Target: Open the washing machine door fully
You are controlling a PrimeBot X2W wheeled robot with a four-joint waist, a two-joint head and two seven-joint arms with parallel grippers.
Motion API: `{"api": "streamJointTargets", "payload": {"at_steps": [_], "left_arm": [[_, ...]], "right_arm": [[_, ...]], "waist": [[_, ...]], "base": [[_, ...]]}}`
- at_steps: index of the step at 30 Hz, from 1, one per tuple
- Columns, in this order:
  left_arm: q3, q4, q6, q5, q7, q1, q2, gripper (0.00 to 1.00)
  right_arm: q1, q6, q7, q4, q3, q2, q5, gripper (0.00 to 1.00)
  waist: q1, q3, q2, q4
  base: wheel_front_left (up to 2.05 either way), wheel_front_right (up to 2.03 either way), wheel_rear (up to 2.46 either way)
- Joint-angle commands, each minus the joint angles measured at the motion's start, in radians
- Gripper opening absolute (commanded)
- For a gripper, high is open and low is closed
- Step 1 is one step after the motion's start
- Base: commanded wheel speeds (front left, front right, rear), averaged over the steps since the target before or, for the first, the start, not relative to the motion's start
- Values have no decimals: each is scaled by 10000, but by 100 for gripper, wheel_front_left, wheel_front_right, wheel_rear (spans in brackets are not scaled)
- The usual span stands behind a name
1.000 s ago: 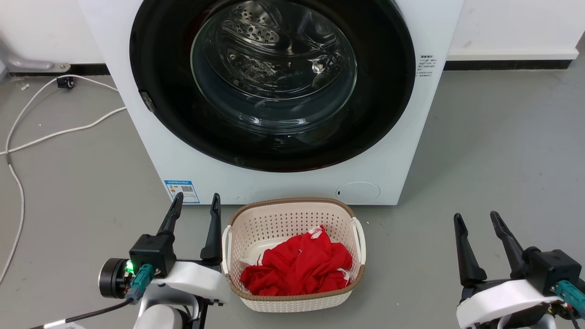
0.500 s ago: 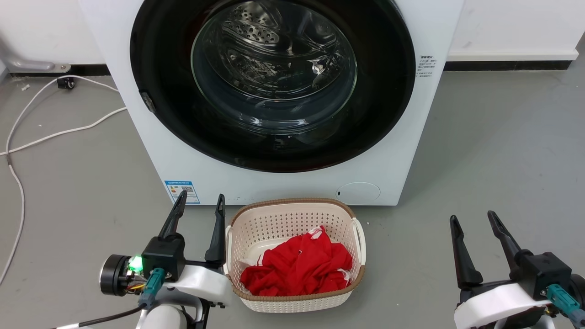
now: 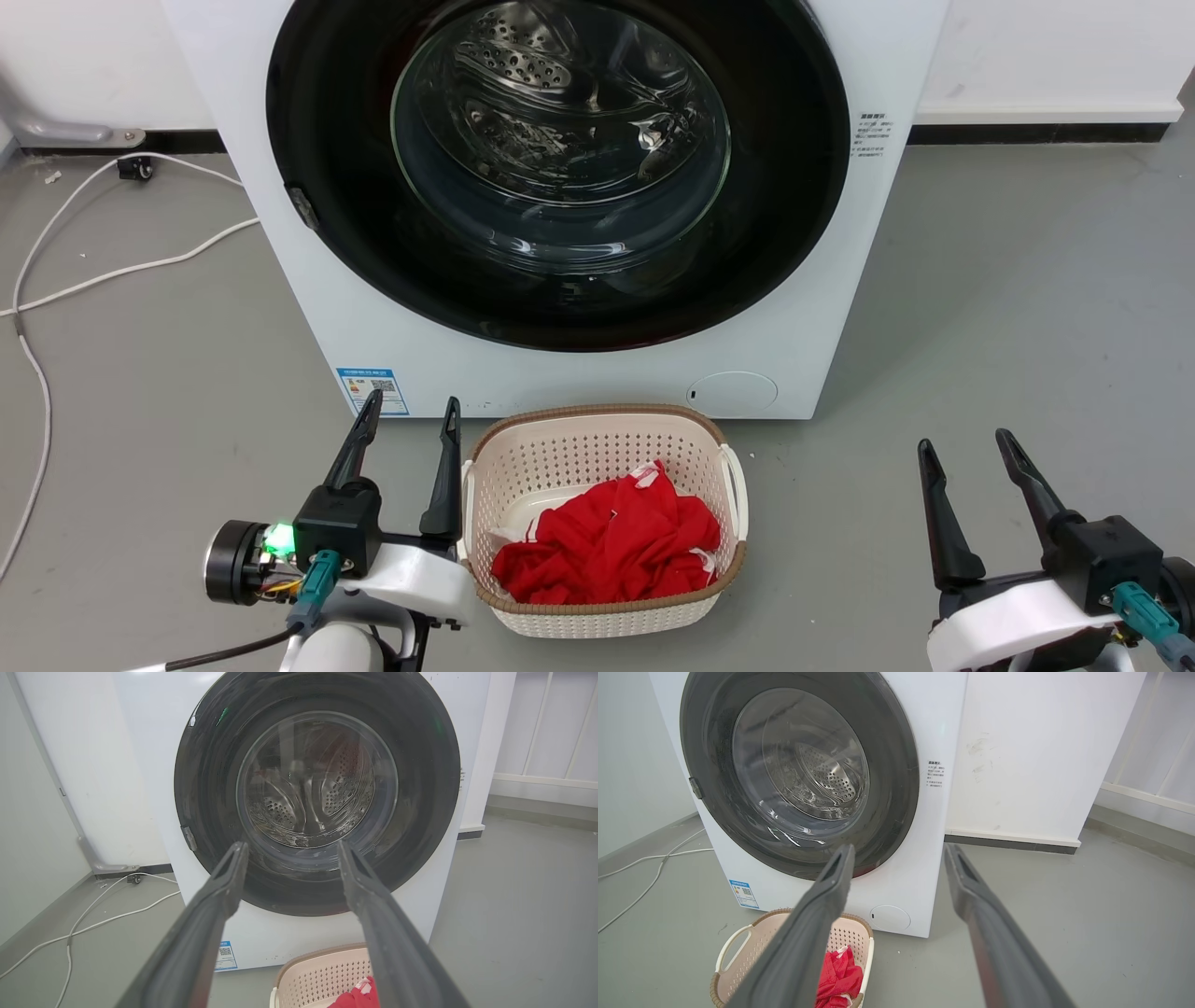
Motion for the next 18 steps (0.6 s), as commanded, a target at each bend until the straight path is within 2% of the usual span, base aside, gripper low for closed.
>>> {"api": "streamJointTargets", "payload": {"at_steps": [1, 3, 4, 5, 12, 18], "left_arm": [[32, 11, -39, -26, -27, 41, -14, 100], [45, 21, -43, -36, -27, 62, -25, 100], [43, 25, -48, -38, -27, 71, -32, 100], [47, 25, -54, -39, -27, 78, -39, 100], [63, 48, -47, -26, -27, 82, -83, 100], [87, 72, -60, -30, -27, 92, -107, 100]], "right_arm": [[125, -7, -51, 2, 0, 30, 32, 100], [132, -7, -29, 19, -6, 30, 77, 100], [134, -7, -20, 23, -13, 30, 96, 32], [137, -7, 4, 35, -22, 30, 140, 0], [113, -7, -17, 92, -86, 30, 430, 0], [-31, -7, -199, 148, -180, 28, 1464, 0]], "waist": [[0, -3, -1, 1], [0, -9, -1, 1], [0, -10, -1, 3], [0, -10, -1, 4], [0, 8, -1, 19], [0, 10, -1, 19]], "base": [[0, 0, 0], [0, 0, 0], [0, 0, 0], [0, 0, 0], [0, 0, 0], [0, 0, 0]]}}
